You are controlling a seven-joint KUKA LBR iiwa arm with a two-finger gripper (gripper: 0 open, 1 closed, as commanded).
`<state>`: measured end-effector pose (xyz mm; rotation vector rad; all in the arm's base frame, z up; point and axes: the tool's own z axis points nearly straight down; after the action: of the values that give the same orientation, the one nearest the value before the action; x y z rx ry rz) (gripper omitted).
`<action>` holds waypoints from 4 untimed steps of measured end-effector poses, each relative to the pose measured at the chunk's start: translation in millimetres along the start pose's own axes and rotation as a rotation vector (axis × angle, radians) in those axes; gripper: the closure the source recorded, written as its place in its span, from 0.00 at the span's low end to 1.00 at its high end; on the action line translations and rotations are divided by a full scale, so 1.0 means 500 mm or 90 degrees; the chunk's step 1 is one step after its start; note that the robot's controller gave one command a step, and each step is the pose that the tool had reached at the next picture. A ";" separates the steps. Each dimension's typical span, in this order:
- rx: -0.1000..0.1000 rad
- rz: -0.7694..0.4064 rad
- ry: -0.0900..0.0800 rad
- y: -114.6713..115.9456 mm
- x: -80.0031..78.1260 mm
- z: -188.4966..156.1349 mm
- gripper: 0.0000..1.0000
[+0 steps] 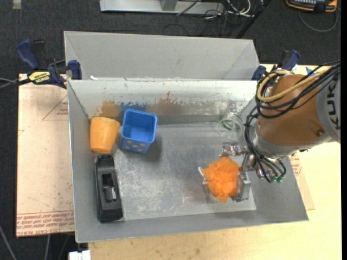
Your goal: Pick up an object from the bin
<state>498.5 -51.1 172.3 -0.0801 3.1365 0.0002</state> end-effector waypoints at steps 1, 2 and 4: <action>-0.001 0.053 0.002 -0.038 -0.001 0.105 0.00; 0.000 0.068 0.002 -0.044 -0.005 0.157 0.00; -0.001 0.099 0.001 -0.105 0.000 0.107 1.00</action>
Offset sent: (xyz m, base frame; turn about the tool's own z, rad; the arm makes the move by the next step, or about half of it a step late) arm 0.0070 -0.0227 -0.1023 0.0041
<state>501.3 -103.5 118.5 0.1628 3.1347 0.0021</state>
